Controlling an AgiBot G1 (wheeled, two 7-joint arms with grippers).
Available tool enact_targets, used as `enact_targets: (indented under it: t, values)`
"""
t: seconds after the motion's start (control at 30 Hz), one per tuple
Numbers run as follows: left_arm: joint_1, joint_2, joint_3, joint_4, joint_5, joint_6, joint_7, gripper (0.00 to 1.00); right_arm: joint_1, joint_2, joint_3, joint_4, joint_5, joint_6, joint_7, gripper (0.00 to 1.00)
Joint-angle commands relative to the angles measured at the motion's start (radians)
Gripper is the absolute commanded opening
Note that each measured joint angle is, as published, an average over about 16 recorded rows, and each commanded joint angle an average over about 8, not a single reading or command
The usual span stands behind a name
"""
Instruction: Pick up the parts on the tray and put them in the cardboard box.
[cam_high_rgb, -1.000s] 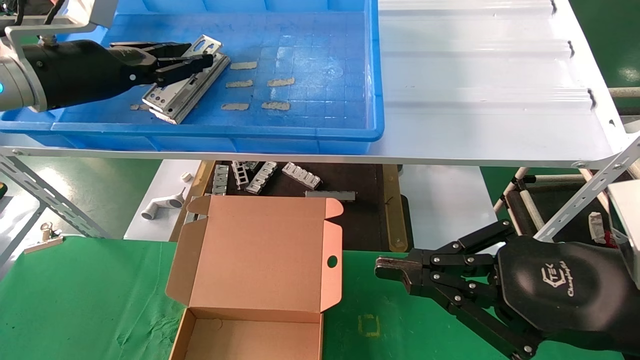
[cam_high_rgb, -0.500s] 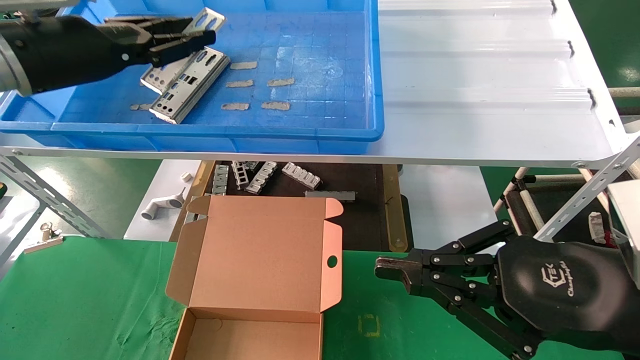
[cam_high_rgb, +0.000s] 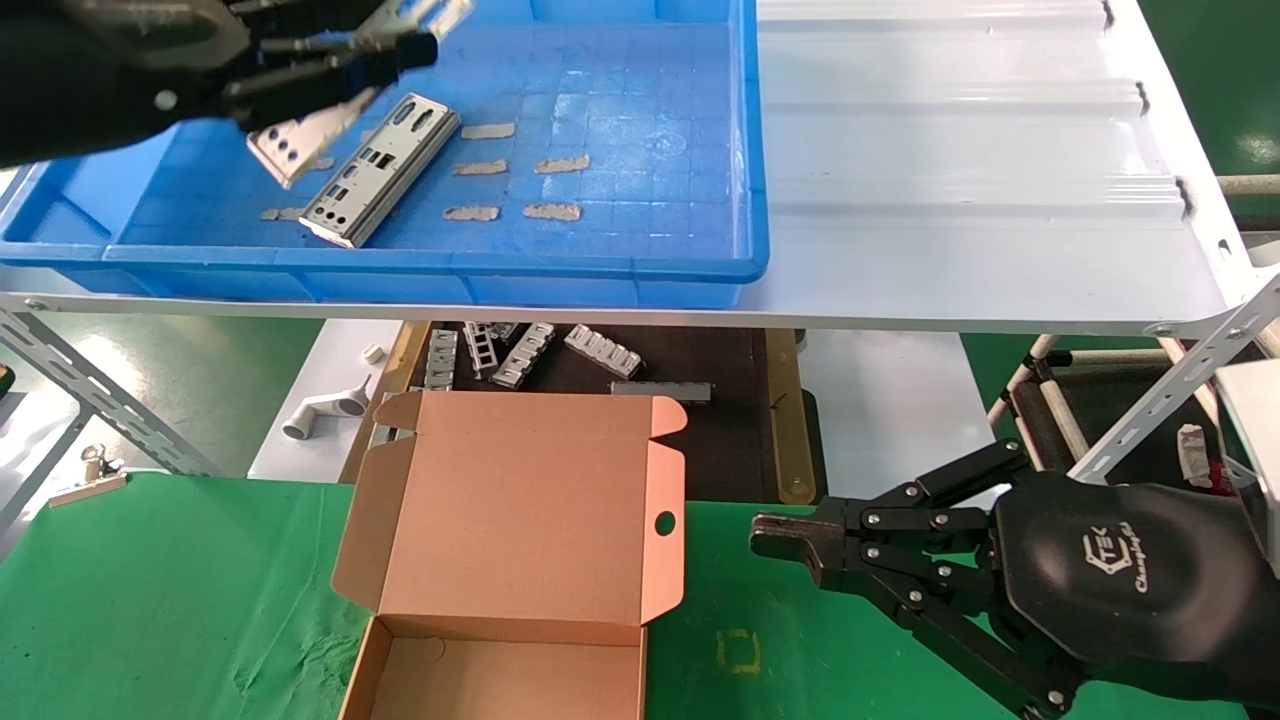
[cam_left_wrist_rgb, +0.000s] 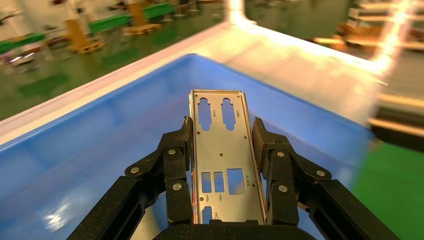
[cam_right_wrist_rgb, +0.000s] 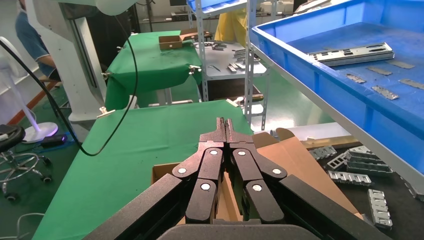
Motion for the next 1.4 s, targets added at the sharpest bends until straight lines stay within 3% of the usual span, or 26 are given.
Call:
enact_targets:
  t: [0.03,0.37,0.57,0.87,1.07,1.4]
  values:
    - [0.007,-0.019,-0.007,-0.032,-0.026,0.045,0.004,0.0,0.0,0.0,0.0,0.0,0.0,0.0,0.0,0.0]
    - [0.071,-0.094,-0.024,-0.177,-0.158,0.276,0.09,0.0,0.0,0.0,0.0,0.0,0.0,0.0,0.0,0.0]
    - [0.111,-0.142,0.048,-0.284,-0.217,0.329,0.145,0.0,0.0,0.0,0.0,0.0,0.0,0.0,0.0,0.0]
    - [0.196,-0.204,0.247,-0.391,-0.168,0.311,0.188,0.0,0.0,0.0,0.0,0.0,0.0,0.0,0.0,0.0]
    - [0.298,-0.169,0.343,-0.402,-0.074,0.254,0.224,0.0,0.0,0.0,0.0,0.0,0.0,0.0,0.0,0.0]
    - [0.423,-0.087,0.412,-0.355,0.061,0.102,0.263,0.0,0.0,0.0,-0.001,0.0,0.0,0.0,0.0,0.0]
